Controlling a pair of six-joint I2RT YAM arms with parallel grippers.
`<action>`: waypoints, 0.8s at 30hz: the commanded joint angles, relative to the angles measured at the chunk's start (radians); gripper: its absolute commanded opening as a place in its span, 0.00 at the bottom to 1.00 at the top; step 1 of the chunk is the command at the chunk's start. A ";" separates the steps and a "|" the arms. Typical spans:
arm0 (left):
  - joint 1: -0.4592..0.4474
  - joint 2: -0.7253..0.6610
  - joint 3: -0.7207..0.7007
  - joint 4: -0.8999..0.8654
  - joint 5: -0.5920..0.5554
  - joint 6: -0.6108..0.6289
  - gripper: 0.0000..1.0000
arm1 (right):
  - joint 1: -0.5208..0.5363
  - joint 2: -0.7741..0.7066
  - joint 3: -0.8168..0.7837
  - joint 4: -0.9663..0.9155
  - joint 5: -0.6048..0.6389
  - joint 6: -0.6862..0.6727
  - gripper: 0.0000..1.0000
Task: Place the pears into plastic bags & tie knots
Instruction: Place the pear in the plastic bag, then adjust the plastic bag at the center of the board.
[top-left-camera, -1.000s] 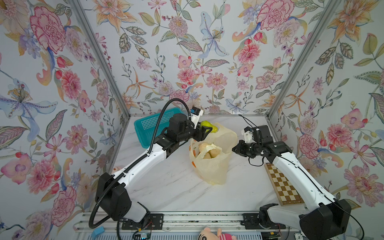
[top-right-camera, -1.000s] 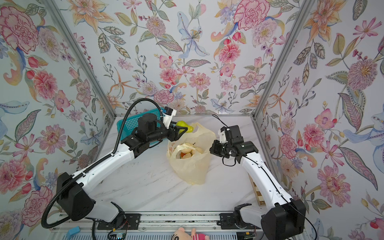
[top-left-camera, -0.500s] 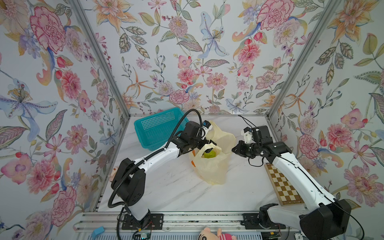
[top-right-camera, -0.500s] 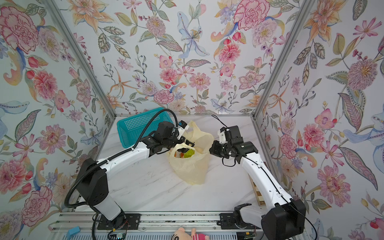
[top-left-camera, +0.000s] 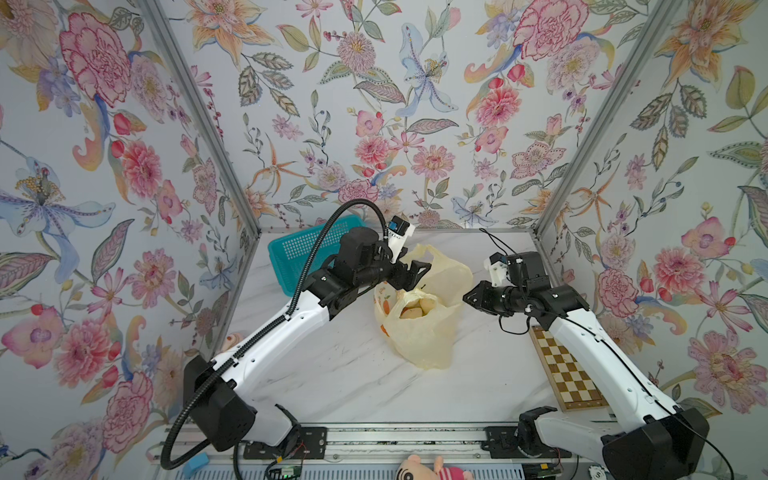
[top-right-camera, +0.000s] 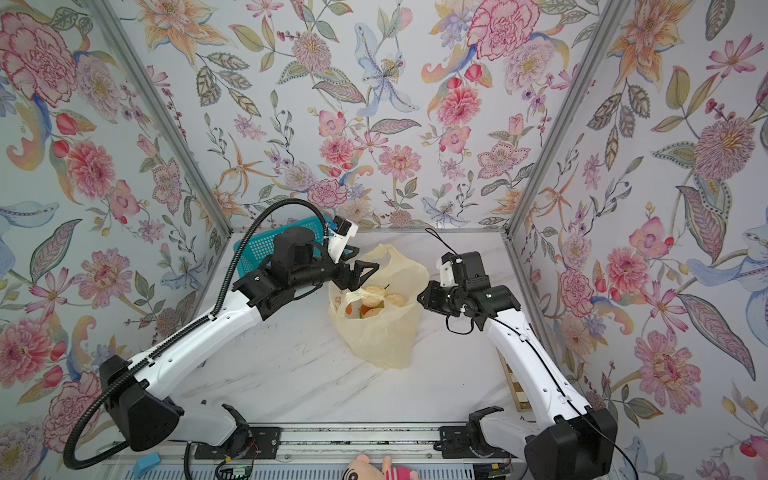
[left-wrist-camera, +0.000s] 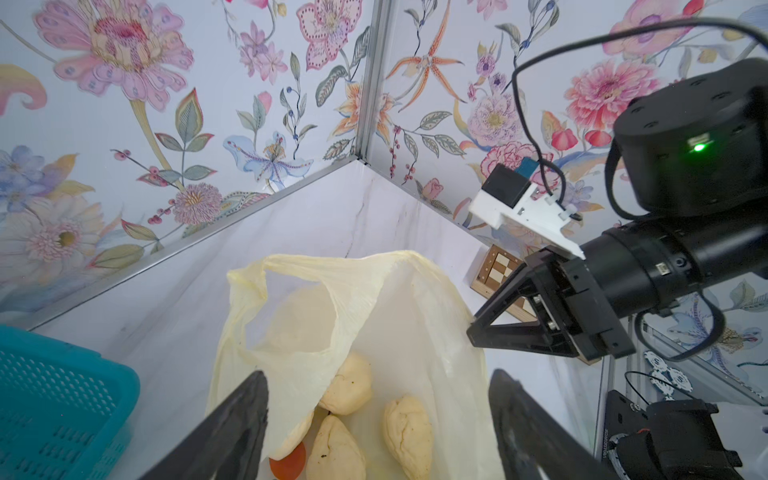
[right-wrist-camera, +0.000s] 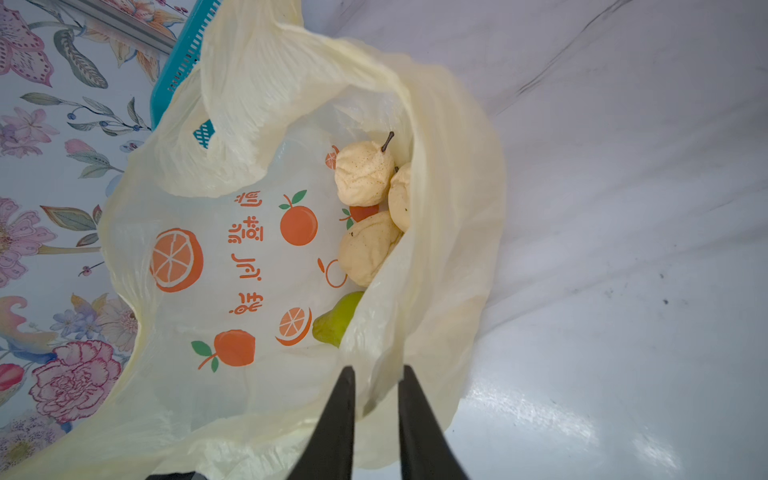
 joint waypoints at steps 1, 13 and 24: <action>-0.006 -0.007 -0.002 -0.024 -0.033 0.024 0.82 | 0.005 -0.040 0.062 0.008 -0.020 -0.071 0.40; -0.006 0.012 -0.021 0.027 -0.010 0.000 0.79 | 0.072 -0.209 -0.134 0.623 -0.541 -0.483 0.58; -0.005 0.017 0.001 0.021 -0.003 -0.005 0.79 | 0.143 -0.080 -0.130 0.738 -0.593 -0.703 0.66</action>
